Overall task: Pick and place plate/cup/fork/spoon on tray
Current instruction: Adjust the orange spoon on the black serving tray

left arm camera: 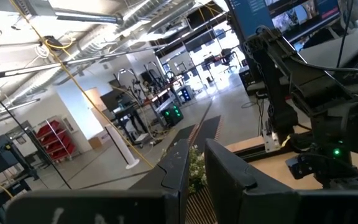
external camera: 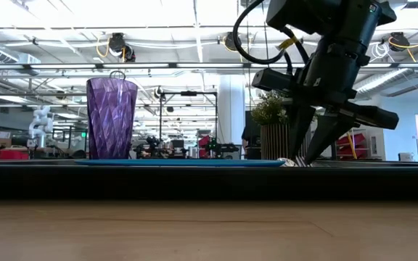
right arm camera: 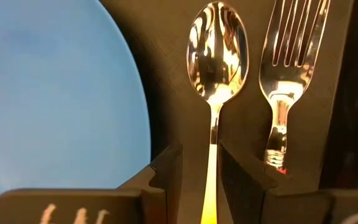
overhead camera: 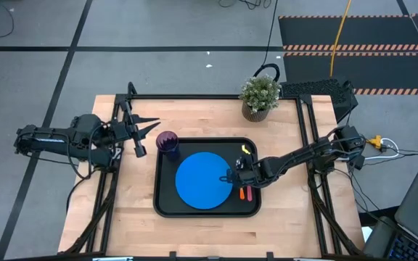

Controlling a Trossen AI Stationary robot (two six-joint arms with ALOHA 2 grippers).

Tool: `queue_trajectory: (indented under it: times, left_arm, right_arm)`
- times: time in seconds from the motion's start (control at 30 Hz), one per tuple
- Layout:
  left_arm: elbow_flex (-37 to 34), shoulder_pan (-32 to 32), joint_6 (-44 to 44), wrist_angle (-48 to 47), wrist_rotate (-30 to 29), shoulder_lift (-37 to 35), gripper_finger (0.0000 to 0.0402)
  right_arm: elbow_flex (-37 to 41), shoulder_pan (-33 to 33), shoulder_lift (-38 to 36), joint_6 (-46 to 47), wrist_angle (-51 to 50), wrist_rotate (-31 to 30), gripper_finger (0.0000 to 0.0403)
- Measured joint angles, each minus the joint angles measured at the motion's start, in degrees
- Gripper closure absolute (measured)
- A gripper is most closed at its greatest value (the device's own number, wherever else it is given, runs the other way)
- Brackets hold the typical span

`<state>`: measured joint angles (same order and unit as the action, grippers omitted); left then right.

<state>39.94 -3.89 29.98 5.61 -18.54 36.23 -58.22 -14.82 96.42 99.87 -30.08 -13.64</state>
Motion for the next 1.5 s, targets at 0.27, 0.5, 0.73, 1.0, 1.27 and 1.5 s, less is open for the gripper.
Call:
queue_trajectory:
  times: [0.27,0.5,0.73,1.0,1.27,1.5]
  left_arm:
    - [0.0,0.0,0.0,0.0,0.0,0.0,0.0346]
    - [0.0,0.0,0.0,-0.2,0.0,0.0,0.0346]
    - [0.0,0.0,0.0,-0.3,0.0,0.0,0.0346]
    - [0.0,0.0,0.0,-0.3,0.0,0.0,0.0346]
    - [0.0,0.0,0.0,-0.3,0.0,0.0,0.0346]
    - [0.0,0.0,0.0,-0.2,0.0,0.0,0.0346]
  right_arm:
    - [0.0,-0.3,0.0,0.0,0.0,0.0,0.031]
    - [0.0,-0.4,0.0,0.0,0.0,0.0,0.031]
    - [0.0,-0.4,0.0,-0.1,0.0,0.0,0.031]
    - [3.2,-0.4,0.0,-0.7,5.0,0.3,0.031]
    - [4.8,-0.4,0.0,-0.5,7.6,0.4,0.0309]
    - [4.8,-0.4,0.0,-0.1,7.6,1.7,0.0309]
